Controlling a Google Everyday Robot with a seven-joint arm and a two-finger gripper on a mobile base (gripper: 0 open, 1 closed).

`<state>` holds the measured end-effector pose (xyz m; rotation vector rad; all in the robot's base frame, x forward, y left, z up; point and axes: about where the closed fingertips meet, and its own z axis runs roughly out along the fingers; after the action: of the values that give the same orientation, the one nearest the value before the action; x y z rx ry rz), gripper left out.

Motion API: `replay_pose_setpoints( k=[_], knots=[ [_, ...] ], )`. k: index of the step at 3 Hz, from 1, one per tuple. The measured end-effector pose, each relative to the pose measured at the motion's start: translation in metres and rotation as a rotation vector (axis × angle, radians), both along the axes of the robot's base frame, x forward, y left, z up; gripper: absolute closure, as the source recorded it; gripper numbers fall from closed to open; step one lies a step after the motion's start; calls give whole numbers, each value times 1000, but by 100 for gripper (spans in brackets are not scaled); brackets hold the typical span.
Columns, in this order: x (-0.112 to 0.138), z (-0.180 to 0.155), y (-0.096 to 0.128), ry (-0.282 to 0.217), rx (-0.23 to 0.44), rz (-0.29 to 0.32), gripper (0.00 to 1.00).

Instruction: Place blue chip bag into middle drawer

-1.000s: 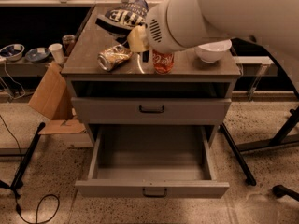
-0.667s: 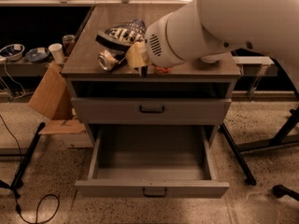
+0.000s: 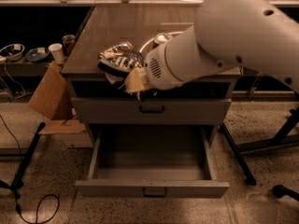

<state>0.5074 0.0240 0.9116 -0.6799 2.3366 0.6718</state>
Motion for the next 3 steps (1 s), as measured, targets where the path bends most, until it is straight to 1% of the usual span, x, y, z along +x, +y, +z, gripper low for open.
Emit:
replay_pose_setpoints(
  k=[1, 2, 3],
  knots=[
    [-12, -27, 1, 90, 3, 14, 100],
    [-20, -48, 1, 157, 3, 18, 100],
    [-21, -48, 1, 157, 4, 18, 100]
  ],
)
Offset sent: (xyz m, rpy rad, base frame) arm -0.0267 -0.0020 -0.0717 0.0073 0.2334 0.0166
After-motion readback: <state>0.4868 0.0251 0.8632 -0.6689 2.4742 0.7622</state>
